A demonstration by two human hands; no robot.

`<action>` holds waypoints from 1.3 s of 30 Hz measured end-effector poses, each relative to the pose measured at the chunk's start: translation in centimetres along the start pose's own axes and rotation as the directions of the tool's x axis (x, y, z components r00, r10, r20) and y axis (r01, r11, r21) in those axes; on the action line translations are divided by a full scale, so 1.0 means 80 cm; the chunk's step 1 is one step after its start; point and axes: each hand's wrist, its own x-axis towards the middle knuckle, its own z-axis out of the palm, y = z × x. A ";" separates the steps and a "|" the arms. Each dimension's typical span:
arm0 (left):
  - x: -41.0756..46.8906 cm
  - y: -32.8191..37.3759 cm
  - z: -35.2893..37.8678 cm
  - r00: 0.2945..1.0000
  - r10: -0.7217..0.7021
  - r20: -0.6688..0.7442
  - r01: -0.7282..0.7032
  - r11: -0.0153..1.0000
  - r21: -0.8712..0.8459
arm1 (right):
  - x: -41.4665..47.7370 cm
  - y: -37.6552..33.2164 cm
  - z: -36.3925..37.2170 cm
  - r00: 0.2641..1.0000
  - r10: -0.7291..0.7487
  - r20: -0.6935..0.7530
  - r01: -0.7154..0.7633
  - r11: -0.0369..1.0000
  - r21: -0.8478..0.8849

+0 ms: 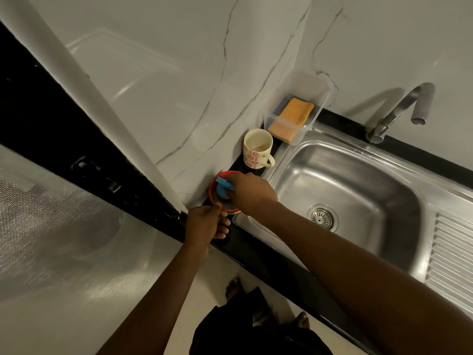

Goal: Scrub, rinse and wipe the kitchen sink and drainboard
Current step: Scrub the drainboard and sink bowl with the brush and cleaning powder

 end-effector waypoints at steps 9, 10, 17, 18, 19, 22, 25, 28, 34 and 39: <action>0.001 -0.004 -0.004 1.000 0.013 0.005 -0.013 0.998 0.060 | -0.050 0.055 -0.062 0.997 0.080 0.018 -0.078 0.871 0.485; 0.002 -0.004 -0.003 1.000 0.016 0.007 -0.016 0.998 0.061 | -0.060 0.067 -0.064 0.992 0.112 0.060 -0.127 0.853 0.505; 0.003 -0.005 -0.003 0.998 0.057 0.030 -0.059 0.994 0.089 | -0.102 0.108 0.004 0.946 0.323 0.038 -0.321 0.911 0.258; 0.003 -0.006 -0.003 0.998 0.054 0.030 -0.056 0.994 0.091 | -0.101 0.098 0.016 0.948 0.318 0.005 -0.303 0.898 0.320; 0.003 -0.006 -0.004 0.998 0.051 0.030 -0.053 0.994 0.092 | -0.101 0.087 0.025 0.953 0.303 -0.019 -0.275 0.887 0.370; 0.004 -0.006 -0.004 0.998 0.049 0.035 -0.052 0.993 0.102 | -0.107 0.087 0.024 0.963 0.263 0.053 -0.264 0.890 0.373; 0.003 -0.005 -0.005 0.998 0.057 0.041 -0.061 0.993 0.106 | -0.119 0.131 0.004 0.945 0.268 0.186 -0.306 0.926 0.220; 0.001 -0.005 -0.004 0.998 0.053 0.042 -0.056 0.994 0.091 | -0.107 0.139 0.004 0.949 0.293 0.117 -0.310 0.935 0.171; -0.011 -0.006 0.000 0.999 0.029 0.039 -0.032 0.996 0.084 | -0.087 0.109 0.025 0.967 0.228 0.114 -0.253 0.917 0.308; -0.021 -0.014 0.000 0.989 0.079 0.124 -0.095 0.987 0.131 | -0.116 0.164 0.004 0.944 0.256 0.206 -0.300 0.928 0.221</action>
